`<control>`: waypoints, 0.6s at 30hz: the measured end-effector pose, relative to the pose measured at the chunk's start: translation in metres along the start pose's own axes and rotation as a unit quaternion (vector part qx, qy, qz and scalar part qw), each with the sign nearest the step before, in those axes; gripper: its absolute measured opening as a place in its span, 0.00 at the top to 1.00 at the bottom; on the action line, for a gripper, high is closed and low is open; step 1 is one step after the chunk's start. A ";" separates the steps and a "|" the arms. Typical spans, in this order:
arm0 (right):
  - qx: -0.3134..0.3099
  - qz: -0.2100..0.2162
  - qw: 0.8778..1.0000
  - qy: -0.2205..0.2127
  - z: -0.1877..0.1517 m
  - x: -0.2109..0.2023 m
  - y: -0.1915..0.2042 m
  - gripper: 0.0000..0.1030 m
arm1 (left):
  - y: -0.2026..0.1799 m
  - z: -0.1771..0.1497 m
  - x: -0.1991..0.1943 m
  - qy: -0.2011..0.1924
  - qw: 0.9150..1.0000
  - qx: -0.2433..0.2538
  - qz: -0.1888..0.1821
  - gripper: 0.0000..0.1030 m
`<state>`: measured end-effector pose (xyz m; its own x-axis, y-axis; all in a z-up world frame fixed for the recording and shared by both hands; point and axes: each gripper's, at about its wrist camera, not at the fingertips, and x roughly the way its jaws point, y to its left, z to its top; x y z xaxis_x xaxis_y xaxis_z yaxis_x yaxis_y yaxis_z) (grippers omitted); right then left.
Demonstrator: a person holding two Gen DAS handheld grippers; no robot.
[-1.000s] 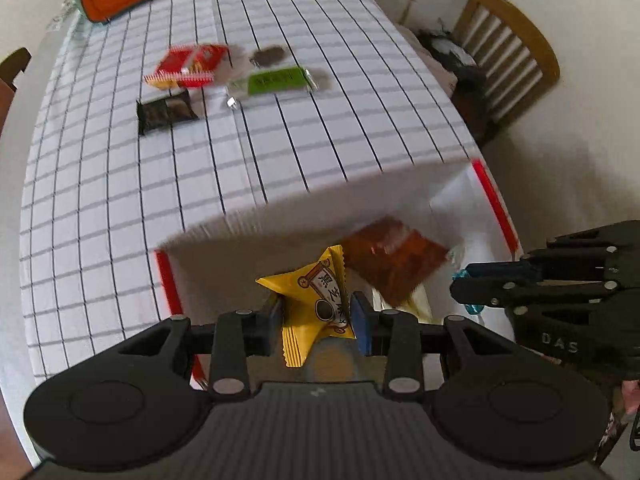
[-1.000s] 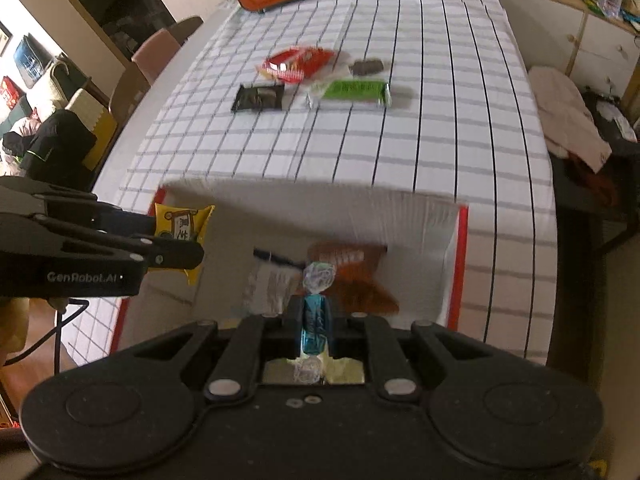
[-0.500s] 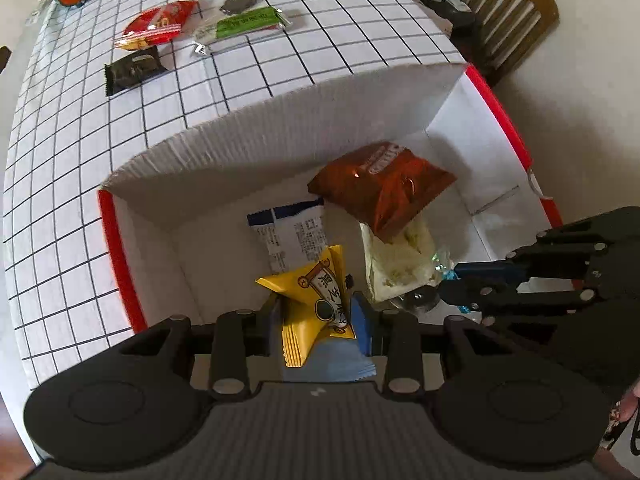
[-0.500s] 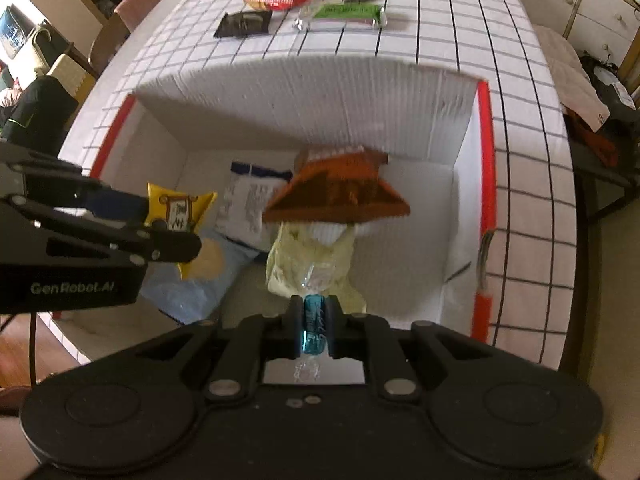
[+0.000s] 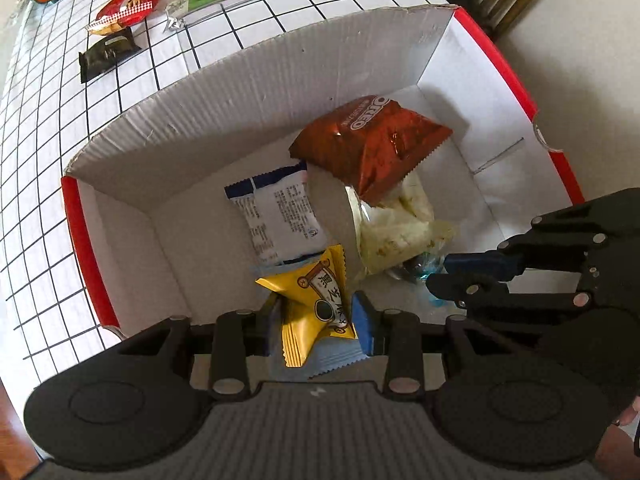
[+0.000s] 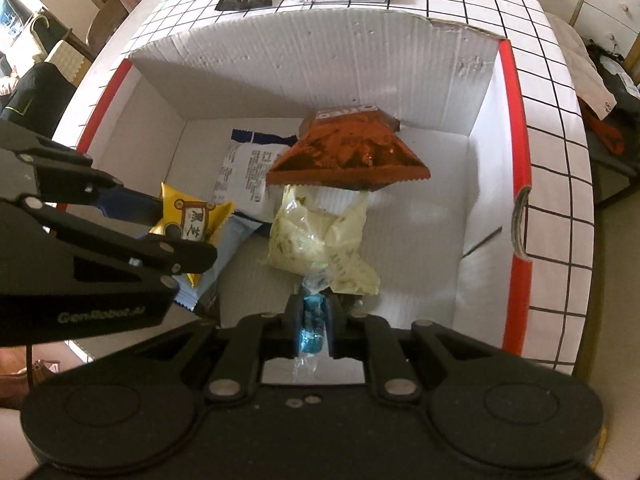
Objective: Organize snacks
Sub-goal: 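Open both tools to release the candies and lift out of the box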
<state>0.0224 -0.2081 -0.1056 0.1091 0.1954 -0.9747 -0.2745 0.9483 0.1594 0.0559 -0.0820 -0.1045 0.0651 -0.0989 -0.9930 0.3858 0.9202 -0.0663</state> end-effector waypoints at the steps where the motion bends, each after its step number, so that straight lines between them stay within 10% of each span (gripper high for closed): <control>1: 0.000 0.000 1.000 0.000 0.000 0.000 0.000 0.90 | 0.000 0.000 0.000 0.000 1.000 0.001 0.000 0.63; 18: 0.014 0.020 0.999 -0.045 0.002 -0.040 -0.003 0.79 | 0.008 -0.007 -0.032 -0.052 0.998 -0.017 -0.008 0.38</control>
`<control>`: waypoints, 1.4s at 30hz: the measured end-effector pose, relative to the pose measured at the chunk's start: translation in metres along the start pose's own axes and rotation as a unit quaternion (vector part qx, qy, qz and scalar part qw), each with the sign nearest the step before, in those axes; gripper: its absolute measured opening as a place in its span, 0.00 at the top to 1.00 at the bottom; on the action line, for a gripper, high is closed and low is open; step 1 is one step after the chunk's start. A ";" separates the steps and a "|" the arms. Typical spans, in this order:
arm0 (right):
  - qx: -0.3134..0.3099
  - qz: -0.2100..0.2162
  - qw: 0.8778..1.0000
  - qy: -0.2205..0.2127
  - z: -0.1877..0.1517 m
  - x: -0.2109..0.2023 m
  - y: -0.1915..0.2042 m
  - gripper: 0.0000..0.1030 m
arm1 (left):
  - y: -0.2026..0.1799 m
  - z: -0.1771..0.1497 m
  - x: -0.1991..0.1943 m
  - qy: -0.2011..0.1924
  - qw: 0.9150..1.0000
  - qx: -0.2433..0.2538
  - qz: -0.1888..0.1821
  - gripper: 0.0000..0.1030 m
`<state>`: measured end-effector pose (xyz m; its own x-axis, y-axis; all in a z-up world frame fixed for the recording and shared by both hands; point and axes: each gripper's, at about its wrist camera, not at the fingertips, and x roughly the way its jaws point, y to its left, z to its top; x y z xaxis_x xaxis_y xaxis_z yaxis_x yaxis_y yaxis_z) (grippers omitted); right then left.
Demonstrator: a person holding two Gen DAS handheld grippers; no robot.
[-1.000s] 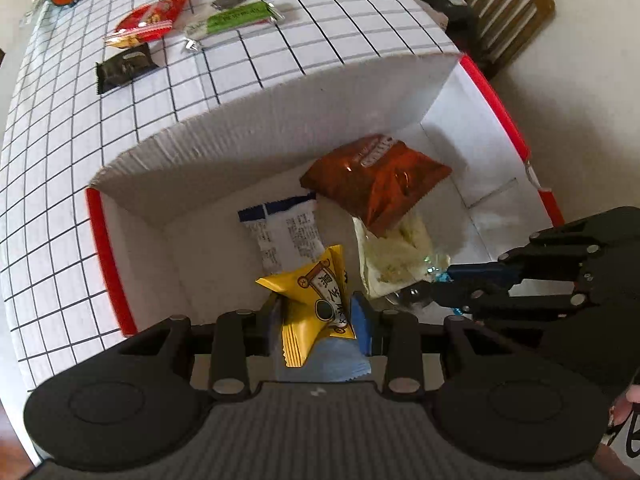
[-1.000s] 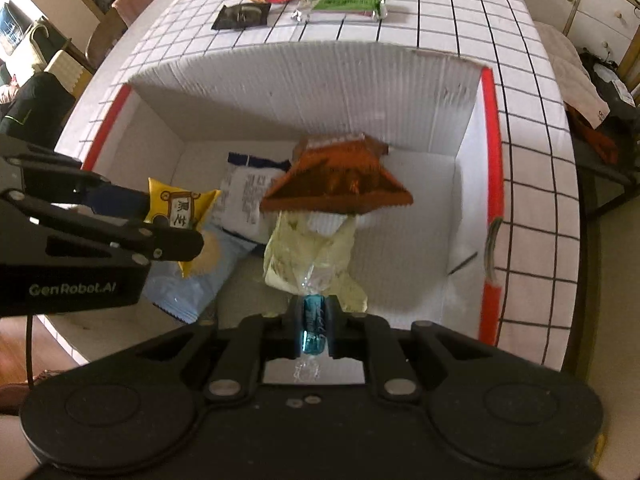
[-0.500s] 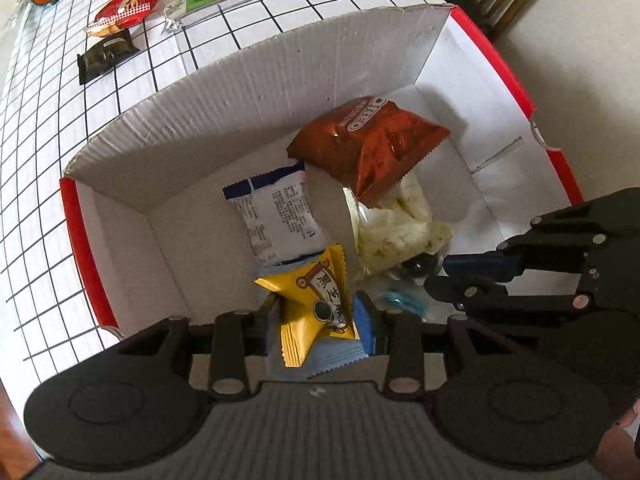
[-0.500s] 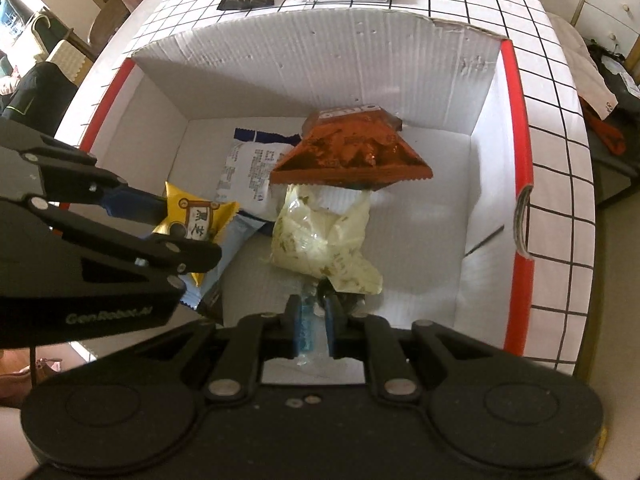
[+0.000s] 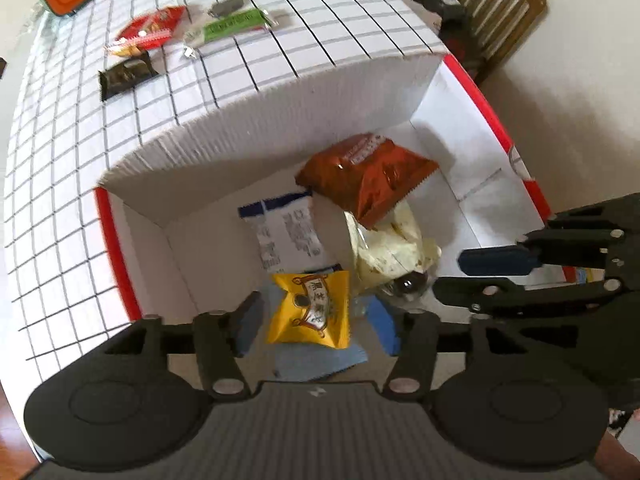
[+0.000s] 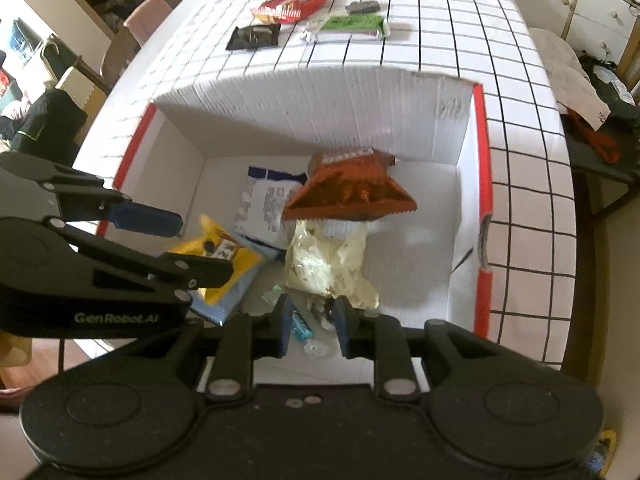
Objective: Organize snacks
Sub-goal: 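Open both tools to release the candies and lift out of the box, then grasp the dark chocolate packet with the left tool while the right tool grasps the green biscuit packet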
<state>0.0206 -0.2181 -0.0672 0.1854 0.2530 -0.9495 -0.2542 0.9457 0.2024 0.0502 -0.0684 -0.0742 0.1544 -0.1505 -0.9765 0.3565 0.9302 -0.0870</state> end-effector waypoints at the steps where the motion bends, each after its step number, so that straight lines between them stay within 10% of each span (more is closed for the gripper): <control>1: 0.001 0.002 1.000 -0.004 0.000 -0.003 0.000 0.78 | 0.002 0.000 -0.002 -0.005 1.000 -0.003 0.001 0.34; 19: -0.010 0.036 0.997 -0.070 0.012 -0.049 0.014 0.59 | 0.011 -0.008 -0.065 -0.131 0.991 -0.004 0.020 0.25; 25: -0.037 0.038 0.994 -0.097 0.027 -0.065 0.023 0.34 | 0.027 -0.001 -0.086 -0.173 0.984 -0.023 0.037 0.22; 42: -0.151 0.032 0.979 -0.134 0.132 -0.068 0.029 0.14 | 0.102 0.069 -0.096 -0.216 0.970 -0.076 0.081 0.18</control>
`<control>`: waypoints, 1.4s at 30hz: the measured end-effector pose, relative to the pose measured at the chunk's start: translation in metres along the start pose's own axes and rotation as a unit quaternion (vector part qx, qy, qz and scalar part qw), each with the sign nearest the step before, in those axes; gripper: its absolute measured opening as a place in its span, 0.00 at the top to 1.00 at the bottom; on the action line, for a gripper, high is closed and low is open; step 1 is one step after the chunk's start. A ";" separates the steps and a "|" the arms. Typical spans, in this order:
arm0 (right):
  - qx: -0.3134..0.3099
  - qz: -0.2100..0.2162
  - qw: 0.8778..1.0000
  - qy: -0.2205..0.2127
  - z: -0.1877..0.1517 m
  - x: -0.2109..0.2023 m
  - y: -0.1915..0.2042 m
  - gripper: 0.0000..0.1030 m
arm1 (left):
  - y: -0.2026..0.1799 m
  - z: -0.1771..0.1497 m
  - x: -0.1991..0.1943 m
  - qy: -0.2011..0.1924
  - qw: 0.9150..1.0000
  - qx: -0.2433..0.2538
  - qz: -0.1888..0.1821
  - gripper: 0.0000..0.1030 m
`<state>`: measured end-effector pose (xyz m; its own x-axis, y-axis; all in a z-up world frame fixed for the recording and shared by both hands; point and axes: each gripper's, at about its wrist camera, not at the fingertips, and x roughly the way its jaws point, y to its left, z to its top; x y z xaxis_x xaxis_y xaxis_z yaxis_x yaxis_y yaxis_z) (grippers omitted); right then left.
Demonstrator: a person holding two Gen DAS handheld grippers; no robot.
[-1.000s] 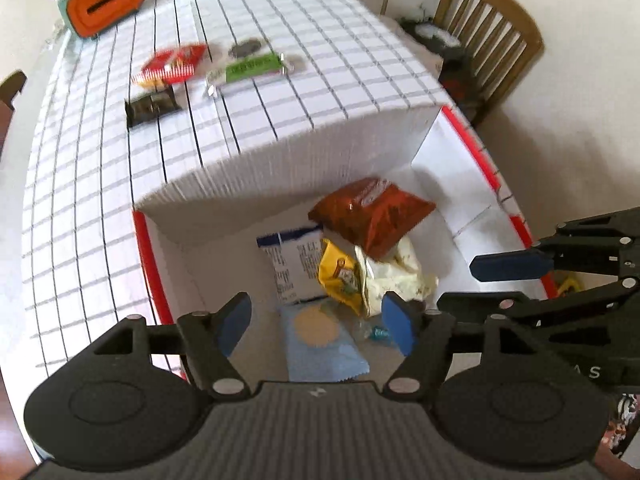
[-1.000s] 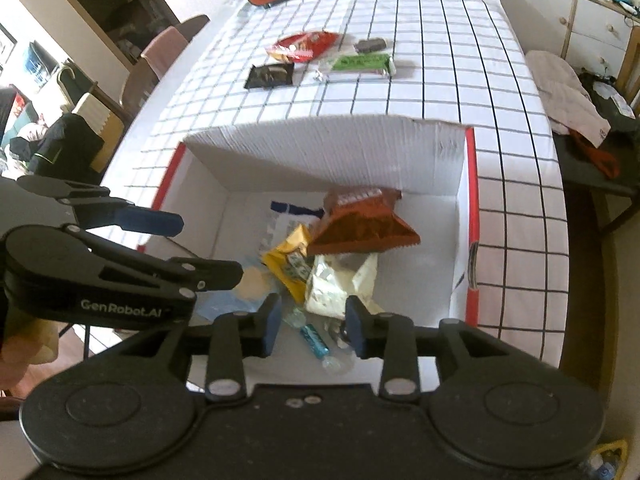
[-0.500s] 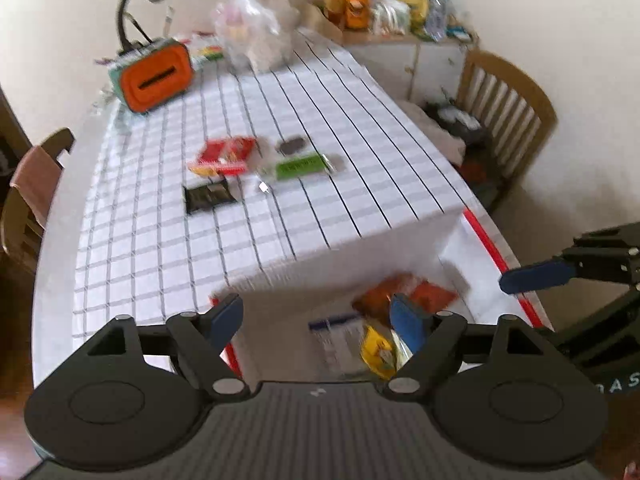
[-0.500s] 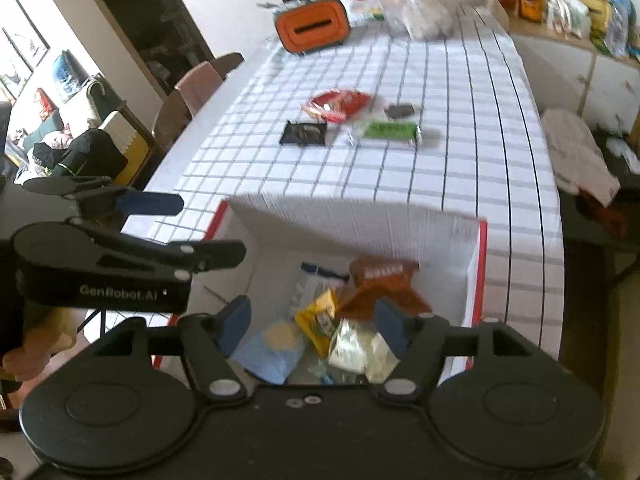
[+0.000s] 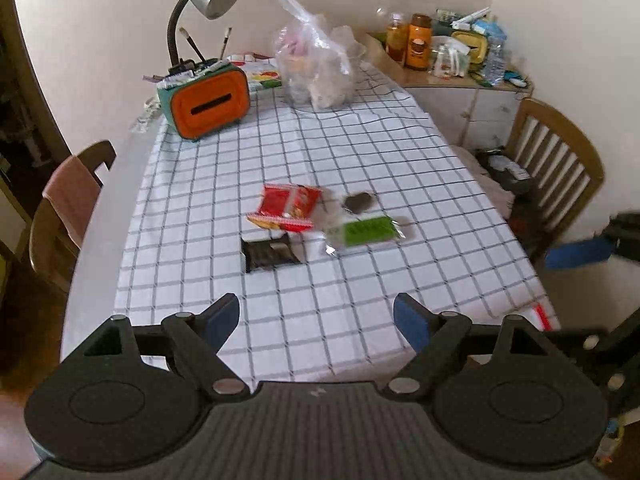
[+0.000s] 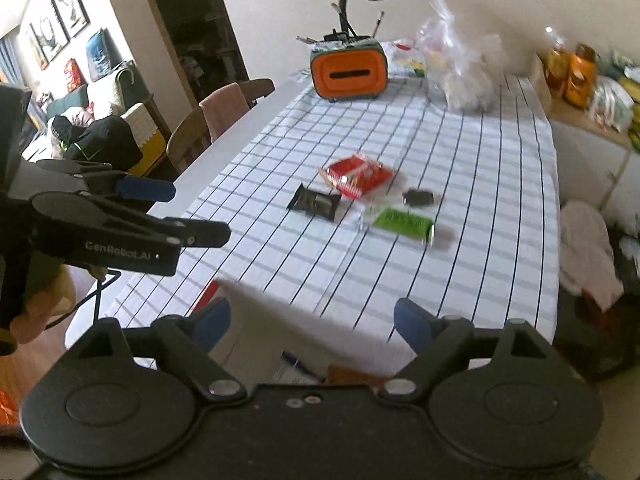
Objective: Organize snacks
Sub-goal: 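Grasp the dark chocolate packet with the left tool while the right tool grasps the green biscuit packet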
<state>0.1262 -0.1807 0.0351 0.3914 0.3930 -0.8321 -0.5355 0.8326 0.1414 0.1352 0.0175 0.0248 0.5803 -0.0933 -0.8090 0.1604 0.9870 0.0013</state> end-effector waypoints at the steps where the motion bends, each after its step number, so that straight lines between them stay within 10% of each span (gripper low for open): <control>1: -0.008 0.000 1.000 0.000 0.007 0.004 -0.004 0.14 | 0.001 0.004 0.005 0.002 1.000 0.009 0.002 0.18; 16: -0.066 0.030 0.996 0.050 0.078 0.104 -0.070 0.14 | 0.039 0.060 0.113 0.077 0.997 -0.004 0.023 0.18; 42: -0.212 0.016 0.968 0.135 0.079 0.271 -0.107 0.22 | 0.061 0.071 0.284 0.204 0.973 -0.098 0.047 0.18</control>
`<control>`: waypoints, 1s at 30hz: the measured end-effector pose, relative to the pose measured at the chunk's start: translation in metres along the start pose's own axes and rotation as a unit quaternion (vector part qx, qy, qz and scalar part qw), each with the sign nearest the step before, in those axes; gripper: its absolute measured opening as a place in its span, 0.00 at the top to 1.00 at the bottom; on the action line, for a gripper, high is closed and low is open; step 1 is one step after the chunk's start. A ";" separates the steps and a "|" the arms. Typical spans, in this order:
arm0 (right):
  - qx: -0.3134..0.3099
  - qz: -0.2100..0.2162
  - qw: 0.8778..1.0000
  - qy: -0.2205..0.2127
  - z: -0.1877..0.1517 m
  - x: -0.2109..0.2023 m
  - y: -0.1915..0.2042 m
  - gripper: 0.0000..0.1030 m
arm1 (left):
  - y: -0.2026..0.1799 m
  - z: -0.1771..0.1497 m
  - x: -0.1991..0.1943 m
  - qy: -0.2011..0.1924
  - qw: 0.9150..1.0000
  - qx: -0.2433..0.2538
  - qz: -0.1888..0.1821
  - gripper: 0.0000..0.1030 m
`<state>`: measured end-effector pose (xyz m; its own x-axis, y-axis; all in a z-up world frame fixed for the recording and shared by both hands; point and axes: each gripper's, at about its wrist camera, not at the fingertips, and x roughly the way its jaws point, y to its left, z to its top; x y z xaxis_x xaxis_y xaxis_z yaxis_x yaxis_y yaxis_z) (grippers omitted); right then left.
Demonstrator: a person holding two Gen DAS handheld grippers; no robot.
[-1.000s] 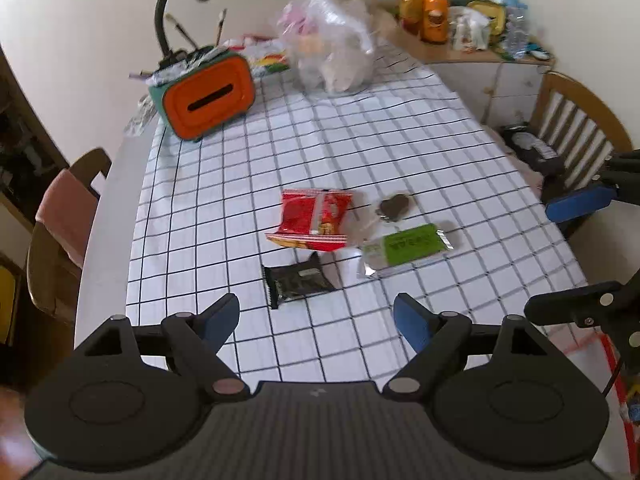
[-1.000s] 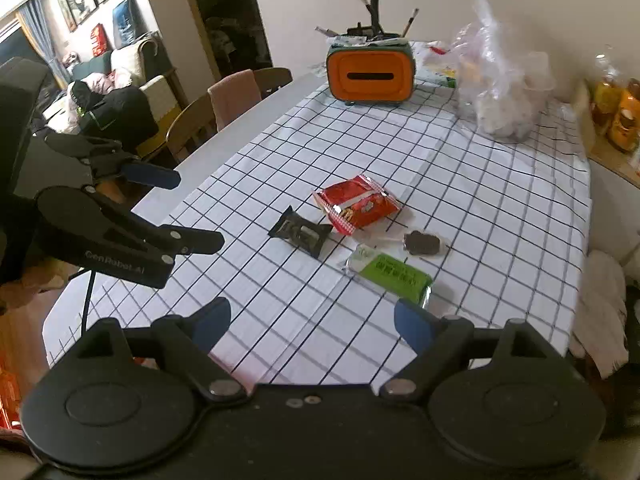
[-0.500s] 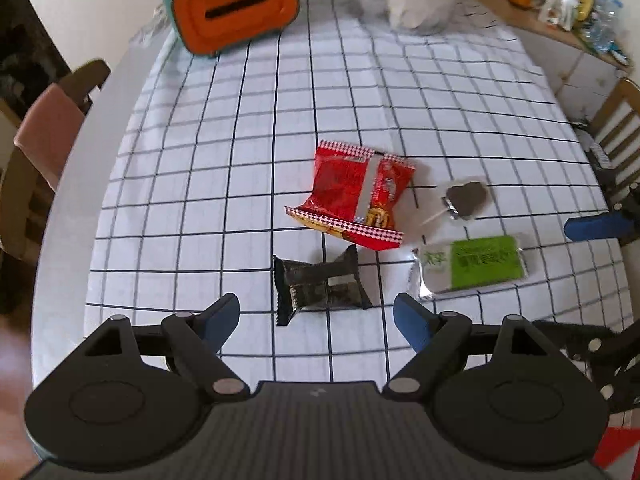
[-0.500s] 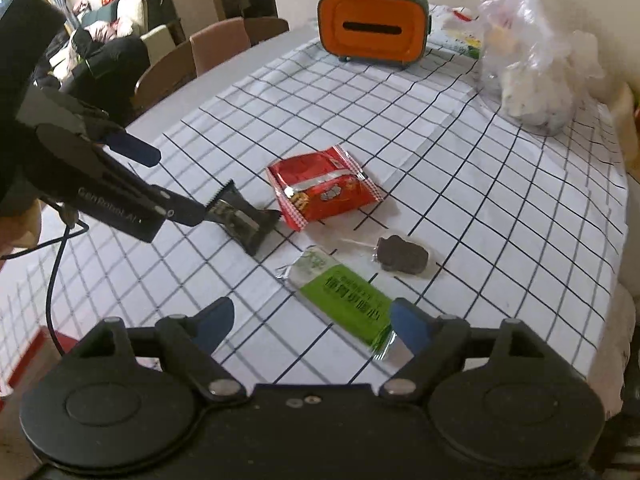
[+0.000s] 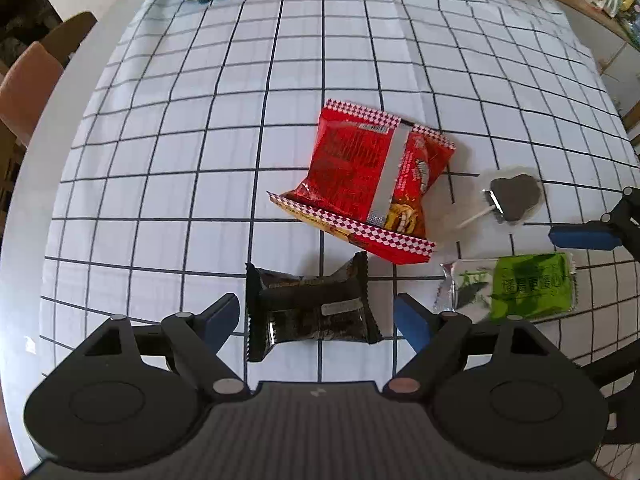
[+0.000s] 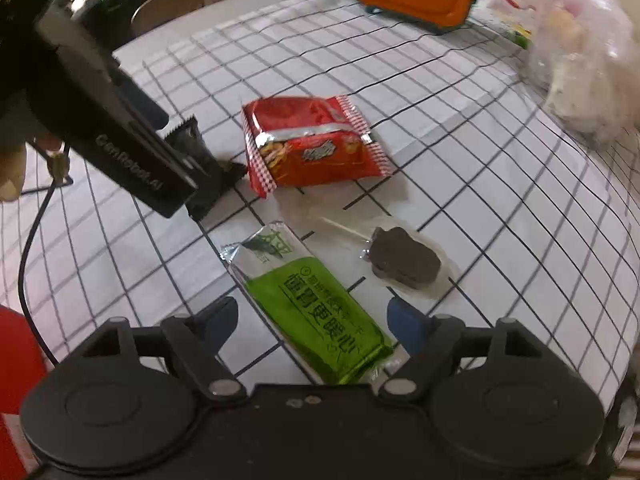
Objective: Organize snacks
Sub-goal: 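Grasp the dark chocolate packet with the left tool while the right tool grasps the green biscuit packet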
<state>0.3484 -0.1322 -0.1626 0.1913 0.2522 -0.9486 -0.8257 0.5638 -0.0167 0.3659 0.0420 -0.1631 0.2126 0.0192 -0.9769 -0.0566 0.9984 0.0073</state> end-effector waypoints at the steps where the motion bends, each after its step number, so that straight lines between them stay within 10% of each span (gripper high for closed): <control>1: -0.006 0.001 1.000 0.001 0.001 0.003 0.001 0.22 | 0.000 0.001 0.003 0.002 1.000 -0.001 -0.002 0.18; 18: -0.022 0.030 0.999 -0.025 -0.001 0.012 0.009 0.48 | 0.013 0.009 0.036 0.013 1.000 -0.020 -0.014 0.19; 30: 0.047 0.015 0.999 -0.017 -0.011 0.004 0.020 0.59 | 0.004 -0.004 0.016 0.003 1.000 -0.013 -0.010 0.42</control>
<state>0.3272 -0.1286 -0.1706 0.1876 0.2956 -0.9367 -0.7785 0.6263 0.0418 0.3651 0.0460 -0.1792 0.2080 -0.0017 -0.9781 -0.0786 0.9967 -0.0184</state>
